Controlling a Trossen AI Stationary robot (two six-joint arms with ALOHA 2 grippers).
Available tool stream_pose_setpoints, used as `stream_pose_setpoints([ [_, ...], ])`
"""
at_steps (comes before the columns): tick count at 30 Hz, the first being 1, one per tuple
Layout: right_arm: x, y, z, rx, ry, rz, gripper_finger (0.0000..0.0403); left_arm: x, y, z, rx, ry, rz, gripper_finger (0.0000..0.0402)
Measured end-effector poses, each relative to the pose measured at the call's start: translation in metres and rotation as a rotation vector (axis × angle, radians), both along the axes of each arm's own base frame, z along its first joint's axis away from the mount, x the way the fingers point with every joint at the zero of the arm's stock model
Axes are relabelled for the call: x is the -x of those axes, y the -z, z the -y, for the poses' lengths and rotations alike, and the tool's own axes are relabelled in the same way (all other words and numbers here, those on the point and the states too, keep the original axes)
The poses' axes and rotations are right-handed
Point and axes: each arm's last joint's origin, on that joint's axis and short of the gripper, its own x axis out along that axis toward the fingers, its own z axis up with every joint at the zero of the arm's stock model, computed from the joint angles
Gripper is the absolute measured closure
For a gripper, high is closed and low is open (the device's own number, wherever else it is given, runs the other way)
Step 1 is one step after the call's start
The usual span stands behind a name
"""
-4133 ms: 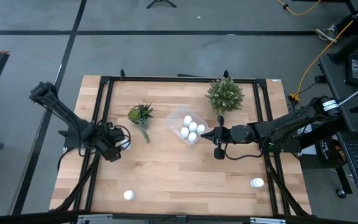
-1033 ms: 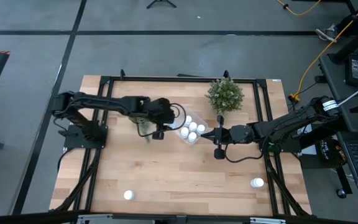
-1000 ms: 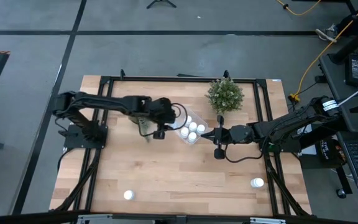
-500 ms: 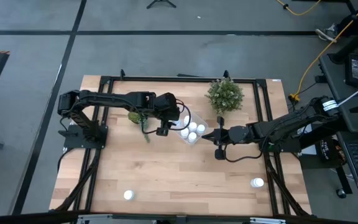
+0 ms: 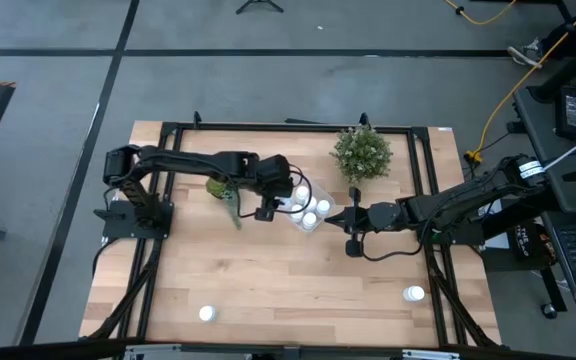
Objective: Pick and place pill bottles into a basket
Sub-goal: Put the top left pill bottle into the transparent bin
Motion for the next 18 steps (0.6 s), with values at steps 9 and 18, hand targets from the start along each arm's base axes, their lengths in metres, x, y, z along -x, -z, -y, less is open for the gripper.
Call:
stream_pose_setpoints([
  [9, 0.0, 0.0, 0.0, 0.001, 0.0, -0.001, 0.0398, -0.008, 0.013, -0.001, 0.001, 0.012, -0.01, 0.0246],
  [18, 0.0, 0.0, 0.0, 0.001, -0.001, -0.003, 0.0398, -0.012, 0.025, -0.003, 0.009, 0.002, -0.044, 0.0246],
])
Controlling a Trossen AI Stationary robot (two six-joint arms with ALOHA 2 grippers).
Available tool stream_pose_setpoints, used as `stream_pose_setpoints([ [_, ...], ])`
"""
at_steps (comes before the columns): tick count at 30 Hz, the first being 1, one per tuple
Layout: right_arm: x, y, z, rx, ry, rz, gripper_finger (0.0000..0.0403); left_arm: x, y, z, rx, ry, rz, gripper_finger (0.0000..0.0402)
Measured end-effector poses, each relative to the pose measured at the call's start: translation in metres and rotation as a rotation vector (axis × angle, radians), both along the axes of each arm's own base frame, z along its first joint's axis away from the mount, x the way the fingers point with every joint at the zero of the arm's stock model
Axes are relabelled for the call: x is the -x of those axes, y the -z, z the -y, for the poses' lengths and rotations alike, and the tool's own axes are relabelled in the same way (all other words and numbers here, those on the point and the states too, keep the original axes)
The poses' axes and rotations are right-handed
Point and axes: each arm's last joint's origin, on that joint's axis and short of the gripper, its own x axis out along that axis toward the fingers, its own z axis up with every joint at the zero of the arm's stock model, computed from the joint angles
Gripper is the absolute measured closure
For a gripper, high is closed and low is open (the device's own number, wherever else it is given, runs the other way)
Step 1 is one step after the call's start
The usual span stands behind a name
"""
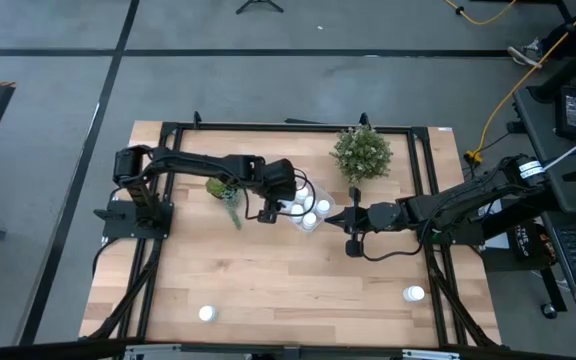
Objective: Pick and place pill bottles into a basket
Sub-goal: Put the top left pill bottle into the transparent bin
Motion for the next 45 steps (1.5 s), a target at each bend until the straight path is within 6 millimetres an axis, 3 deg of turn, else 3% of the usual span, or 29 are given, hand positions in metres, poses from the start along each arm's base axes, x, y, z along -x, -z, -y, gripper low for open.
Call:
stream_pose_setpoints([
  [15, 0.001, 0.002, 0.0, 0.005, 0.0, -0.021, 0.0398, -0.012, 0.03, -0.003, 0.023, 0.013, -0.048, 0.0246],
  [45, 0.001, 0.002, 0.0, 0.006, 0.0, -0.026, 0.0398, -0.013, 0.028, 0.0, 0.055, 0.055, -0.025, 0.0206],
])
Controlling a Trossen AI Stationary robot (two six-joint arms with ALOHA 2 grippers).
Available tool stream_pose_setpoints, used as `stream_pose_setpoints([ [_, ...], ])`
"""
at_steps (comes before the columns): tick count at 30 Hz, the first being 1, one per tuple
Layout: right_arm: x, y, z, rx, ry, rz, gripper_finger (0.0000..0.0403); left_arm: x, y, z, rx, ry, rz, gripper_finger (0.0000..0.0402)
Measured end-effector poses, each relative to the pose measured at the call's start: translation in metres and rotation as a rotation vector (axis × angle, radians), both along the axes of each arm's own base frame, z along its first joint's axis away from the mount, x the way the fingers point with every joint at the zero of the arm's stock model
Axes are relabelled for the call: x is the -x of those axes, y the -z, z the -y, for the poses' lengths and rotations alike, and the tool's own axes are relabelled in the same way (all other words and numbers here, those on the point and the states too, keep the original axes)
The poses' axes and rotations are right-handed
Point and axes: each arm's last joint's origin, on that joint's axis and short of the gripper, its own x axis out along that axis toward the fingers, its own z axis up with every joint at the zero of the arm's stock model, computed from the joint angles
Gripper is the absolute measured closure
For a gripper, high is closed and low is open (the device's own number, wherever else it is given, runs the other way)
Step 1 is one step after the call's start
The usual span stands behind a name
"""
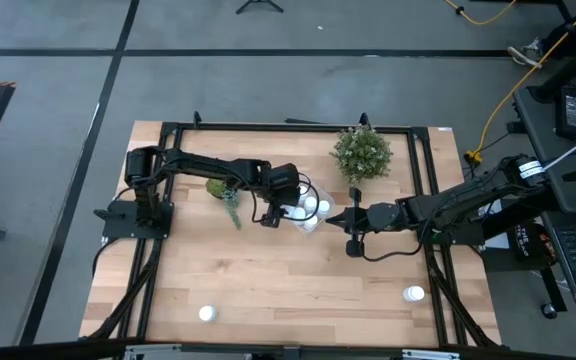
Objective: Pick and place pill bottles into a basket
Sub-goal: Put the top left pill bottle into the transparent bin, then put the left pill bottle into the transparent bin
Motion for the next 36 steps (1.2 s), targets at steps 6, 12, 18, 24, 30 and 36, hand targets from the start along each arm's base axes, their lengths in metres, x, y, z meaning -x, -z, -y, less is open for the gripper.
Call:
stream_pose_setpoints([
  [6, 0.0, 0.0, 0.0, -0.003, -0.006, -0.003, 0.0398, 0.0, 0.0, 0.0, 0.0, 0.0, 0.0, 0.0204],
  [12, 0.0, 0.0, 0.0, -0.004, -0.005, -0.003, 0.0398, 0.0, -0.001, 0.003, -0.001, 0.007, -0.002, 0.0205],
  [18, 0.0, 0.0, 0.0, -0.004, -0.006, -0.004, 0.0398, -0.006, -0.017, 0.01, -0.016, 0.037, -0.006, 0.0205],
  [24, 0.0, 0.0, 0.0, -0.005, -0.006, -0.004, 0.0398, -0.008, -0.032, 0.014, -0.026, 0.063, -0.023, 0.0205],
  [30, 0.0, 0.0, 0.0, -0.003, -0.007, -0.004, 0.0398, -0.004, -0.046, 0.014, -0.013, 0.061, -0.105, 0.0206],
  [36, 0.0, 0.0, 0.0, -0.002, -0.008, -0.005, 0.0398, -0.001, -0.065, 0.016, -0.004, 0.044, -0.108, 0.0218],
])
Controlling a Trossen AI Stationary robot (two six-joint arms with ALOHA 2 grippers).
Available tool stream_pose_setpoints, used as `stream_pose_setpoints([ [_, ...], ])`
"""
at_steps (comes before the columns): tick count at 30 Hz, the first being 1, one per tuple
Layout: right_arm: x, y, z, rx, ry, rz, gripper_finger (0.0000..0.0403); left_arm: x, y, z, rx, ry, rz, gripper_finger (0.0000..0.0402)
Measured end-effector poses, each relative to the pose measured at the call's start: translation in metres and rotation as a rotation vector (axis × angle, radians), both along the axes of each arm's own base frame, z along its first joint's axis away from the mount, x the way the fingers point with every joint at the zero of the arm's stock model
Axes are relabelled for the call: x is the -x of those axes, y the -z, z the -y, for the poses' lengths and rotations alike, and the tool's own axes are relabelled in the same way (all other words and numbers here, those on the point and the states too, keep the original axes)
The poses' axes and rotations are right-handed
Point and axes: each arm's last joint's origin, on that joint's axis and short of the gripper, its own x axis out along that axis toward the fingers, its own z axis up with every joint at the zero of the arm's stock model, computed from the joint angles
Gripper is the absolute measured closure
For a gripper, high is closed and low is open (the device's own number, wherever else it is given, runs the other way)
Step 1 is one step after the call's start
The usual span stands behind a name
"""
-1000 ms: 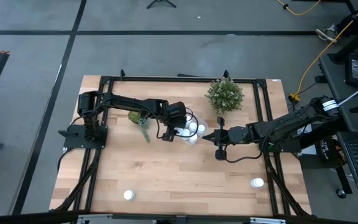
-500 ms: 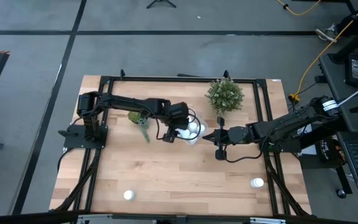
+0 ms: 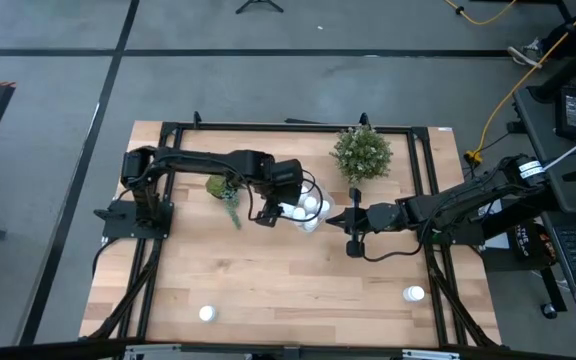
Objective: Pick and place pill bottles into a basket
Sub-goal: Put the left pill bottle into the transparent bin
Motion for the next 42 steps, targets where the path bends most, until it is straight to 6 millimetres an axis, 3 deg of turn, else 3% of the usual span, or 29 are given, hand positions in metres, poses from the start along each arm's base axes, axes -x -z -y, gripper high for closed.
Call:
stream_pose_setpoints([
  [5, 0.0, 0.001, 0.0, -0.001, -0.007, -0.008, 0.0398, 0.01, -0.023, 0.007, -0.055, -0.026, 0.046, 0.0249],
  [10, 0.003, 0.006, 0.001, 0.01, -0.011, -0.022, 0.0398, 0.026, -0.051, 0.028, -0.19, -0.039, 0.109, 0.0303],
  [13, 0.005, 0.009, 0.001, 0.027, -0.02, -0.024, 0.0398, 0.038, -0.066, 0.041, -0.137, -0.001, 0.166, 0.0337],
  [18, 0.004, 0.008, 0.001, 0.023, -0.021, 0.01, 0.0398, 0.059, -0.072, 0.057, -0.053, -0.007, 0.199, 0.0386],
  [24, 0.003, 0.006, 0.0, 0.016, -0.026, 0.025, 0.0398, 0.087, -0.051, 0.082, 0.053, -0.064, 0.174, 0.0398],
  [31, 0.003, 0.006, 0.0, -0.003, -0.02, 0.027, 0.0398, 0.116, -0.022, 0.106, 0.062, -0.077, 0.154, 0.0399],
  [42, 0.003, 0.006, 0.0, -0.034, -0.005, 0.03, 0.0398, 0.137, 0.008, 0.136, 0.057, 0.264, 0.045, 0.04],
])
